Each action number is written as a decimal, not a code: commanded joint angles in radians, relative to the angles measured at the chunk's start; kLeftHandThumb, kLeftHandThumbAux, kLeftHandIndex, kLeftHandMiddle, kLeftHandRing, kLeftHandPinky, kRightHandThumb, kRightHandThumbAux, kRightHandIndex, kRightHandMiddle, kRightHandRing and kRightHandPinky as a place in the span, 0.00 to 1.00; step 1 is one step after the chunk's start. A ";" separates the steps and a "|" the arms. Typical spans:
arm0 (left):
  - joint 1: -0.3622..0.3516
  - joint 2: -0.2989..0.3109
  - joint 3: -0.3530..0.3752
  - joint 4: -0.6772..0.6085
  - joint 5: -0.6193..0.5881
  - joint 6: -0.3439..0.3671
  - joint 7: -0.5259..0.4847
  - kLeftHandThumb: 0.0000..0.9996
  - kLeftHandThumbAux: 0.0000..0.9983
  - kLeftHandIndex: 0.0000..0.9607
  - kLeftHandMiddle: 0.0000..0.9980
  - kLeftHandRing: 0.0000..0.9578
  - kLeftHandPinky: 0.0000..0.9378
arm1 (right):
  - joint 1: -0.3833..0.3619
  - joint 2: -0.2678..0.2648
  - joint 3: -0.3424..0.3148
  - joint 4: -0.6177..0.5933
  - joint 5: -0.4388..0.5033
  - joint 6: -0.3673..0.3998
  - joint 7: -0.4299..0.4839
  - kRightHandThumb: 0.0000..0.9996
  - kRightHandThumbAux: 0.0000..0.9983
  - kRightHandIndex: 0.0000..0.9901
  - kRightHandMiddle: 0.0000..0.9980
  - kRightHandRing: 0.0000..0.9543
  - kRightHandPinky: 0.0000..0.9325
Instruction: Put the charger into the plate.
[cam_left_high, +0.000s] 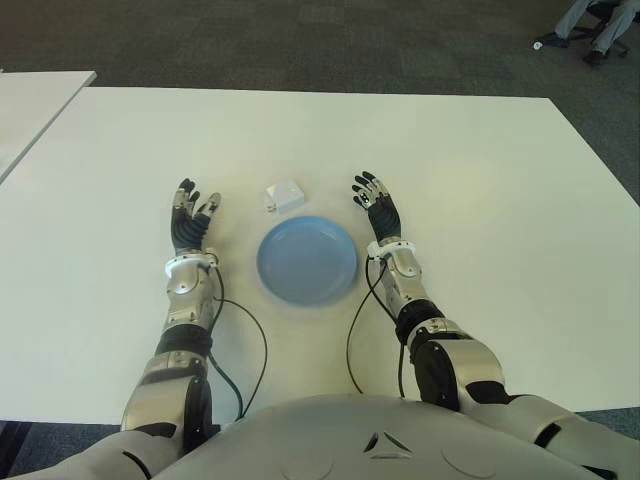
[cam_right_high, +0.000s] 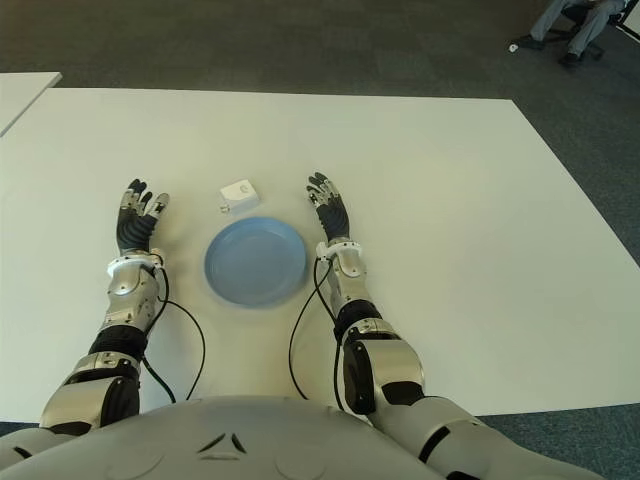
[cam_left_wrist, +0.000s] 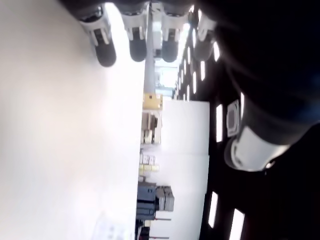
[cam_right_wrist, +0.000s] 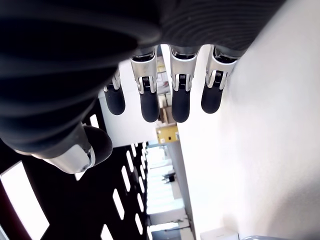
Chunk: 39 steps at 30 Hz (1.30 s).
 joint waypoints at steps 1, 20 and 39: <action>0.078 0.021 0.012 -0.209 0.002 0.204 0.052 0.15 0.70 0.00 0.03 0.03 0.08 | 0.041 0.022 0.001 0.030 0.007 0.058 -0.004 0.00 0.56 0.12 0.17 0.15 0.17; 0.059 0.230 -0.167 -0.620 0.420 0.462 0.068 0.14 0.61 0.00 0.00 0.00 0.00 | 0.031 0.024 -0.005 0.044 0.025 0.070 0.018 0.00 0.56 0.12 0.17 0.16 0.18; -0.144 0.541 -0.567 -0.371 1.040 0.114 0.120 0.00 0.61 0.00 0.00 0.00 0.00 | 0.024 0.027 -0.005 0.055 0.021 0.064 0.007 0.00 0.55 0.12 0.17 0.15 0.17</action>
